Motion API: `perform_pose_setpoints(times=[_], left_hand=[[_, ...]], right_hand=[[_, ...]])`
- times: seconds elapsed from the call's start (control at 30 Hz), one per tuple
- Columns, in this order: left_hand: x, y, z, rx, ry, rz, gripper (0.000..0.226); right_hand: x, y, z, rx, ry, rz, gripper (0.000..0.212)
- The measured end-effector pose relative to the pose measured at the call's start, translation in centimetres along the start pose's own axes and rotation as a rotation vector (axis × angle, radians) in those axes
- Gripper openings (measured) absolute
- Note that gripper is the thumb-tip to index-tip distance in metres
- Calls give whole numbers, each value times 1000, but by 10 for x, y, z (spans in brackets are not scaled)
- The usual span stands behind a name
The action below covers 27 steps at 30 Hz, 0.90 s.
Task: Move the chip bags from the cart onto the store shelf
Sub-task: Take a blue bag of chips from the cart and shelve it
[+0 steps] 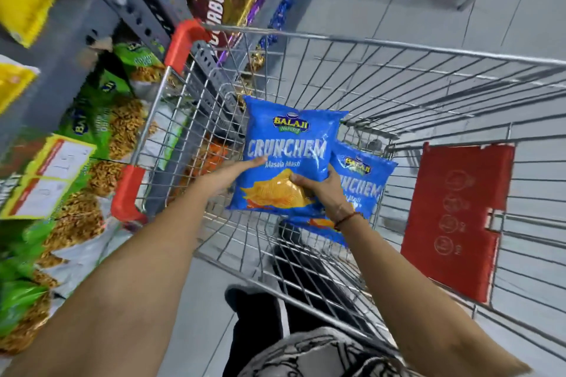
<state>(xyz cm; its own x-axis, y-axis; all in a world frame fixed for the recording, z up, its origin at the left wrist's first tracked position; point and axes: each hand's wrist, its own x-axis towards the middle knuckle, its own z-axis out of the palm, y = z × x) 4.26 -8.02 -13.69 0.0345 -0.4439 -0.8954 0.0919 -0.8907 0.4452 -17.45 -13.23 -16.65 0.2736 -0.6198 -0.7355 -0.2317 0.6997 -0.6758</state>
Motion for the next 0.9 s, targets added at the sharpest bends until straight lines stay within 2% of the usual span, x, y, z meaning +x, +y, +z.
perform_pose_setpoints(times=[0.03, 0.13, 0.2, 0.37, 0.47, 0.57, 0.67, 0.7, 0.77, 0.9], left_hand=[[-9, 2, -2, -2, -9, 27, 53], [-43, 9, -7, -40, 15, 115, 72], [-68, 19, -5, -95, 52, 191, 92], [-146, 57, 5, -245, 110, 517, 120], [-200, 77, 2, -277, 121, 678, 110], [-257, 94, -9, -271, 212, 805, 107], [-322, 109, -27, -282, 304, 989, 68], [-345, 113, -33, -277, 329, 1047, 62], [-393, 112, -45, -283, 415, 1154, 55], [-467, 110, -62, -316, 539, 1311, 57]], right_hand=[[-7, -7, 0, 3, -16, -30, 70], [-32, -30, -1, 14, -53, -161, 43], [-53, -49, 2, 39, -51, -230, 42], [-110, -105, 12, 112, -69, -417, 46], [-147, -149, 25, 137, -101, -547, 49], [-191, -199, 45, 145, -176, -696, 46], [-235, -251, 71, 120, -245, -829, 45], [-253, -269, 81, 113, -287, -871, 45], [-289, -298, 103, 103, -369, -939, 44], [-342, -344, 142, 60, -509, -1055, 48]])
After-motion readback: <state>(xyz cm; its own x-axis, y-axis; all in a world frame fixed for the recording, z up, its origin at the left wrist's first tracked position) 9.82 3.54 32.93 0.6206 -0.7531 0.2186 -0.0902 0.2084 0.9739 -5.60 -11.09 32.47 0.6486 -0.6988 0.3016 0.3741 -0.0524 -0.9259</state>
